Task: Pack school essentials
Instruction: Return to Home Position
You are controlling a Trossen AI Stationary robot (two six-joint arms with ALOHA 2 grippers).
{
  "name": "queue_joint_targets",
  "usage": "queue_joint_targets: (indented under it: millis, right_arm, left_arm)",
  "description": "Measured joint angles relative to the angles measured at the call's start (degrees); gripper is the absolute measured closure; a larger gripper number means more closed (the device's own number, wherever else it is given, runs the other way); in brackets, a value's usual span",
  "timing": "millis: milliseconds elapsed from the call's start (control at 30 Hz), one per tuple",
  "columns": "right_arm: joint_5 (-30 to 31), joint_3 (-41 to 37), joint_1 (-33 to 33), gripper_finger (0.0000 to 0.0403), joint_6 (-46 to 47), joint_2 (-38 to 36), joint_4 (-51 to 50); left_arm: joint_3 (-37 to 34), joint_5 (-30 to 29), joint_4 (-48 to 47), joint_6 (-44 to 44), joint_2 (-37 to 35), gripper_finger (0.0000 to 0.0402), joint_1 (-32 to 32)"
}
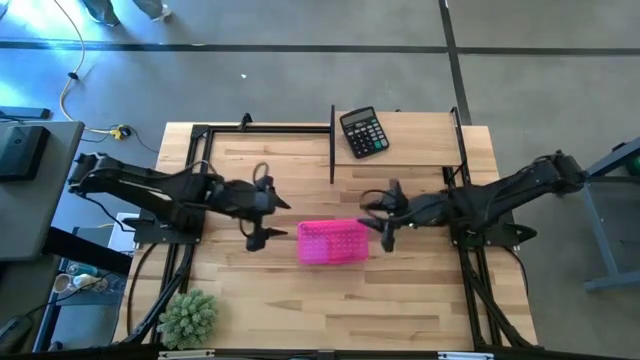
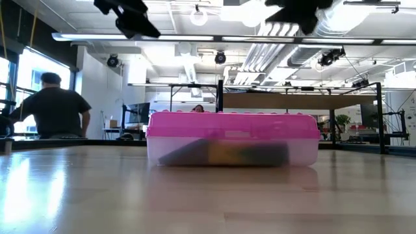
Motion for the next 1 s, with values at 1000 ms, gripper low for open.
queue_joint_targets:
  millis: [1000]
  right_arm:
    - [0.42, -33.23, -0.73, 0.0231, -23.34, -39.17, 18.63]
  left_arm:
    - [-41.85, 6.21, 54.55, -9.16, -13.64, 0.0072, -0.52]
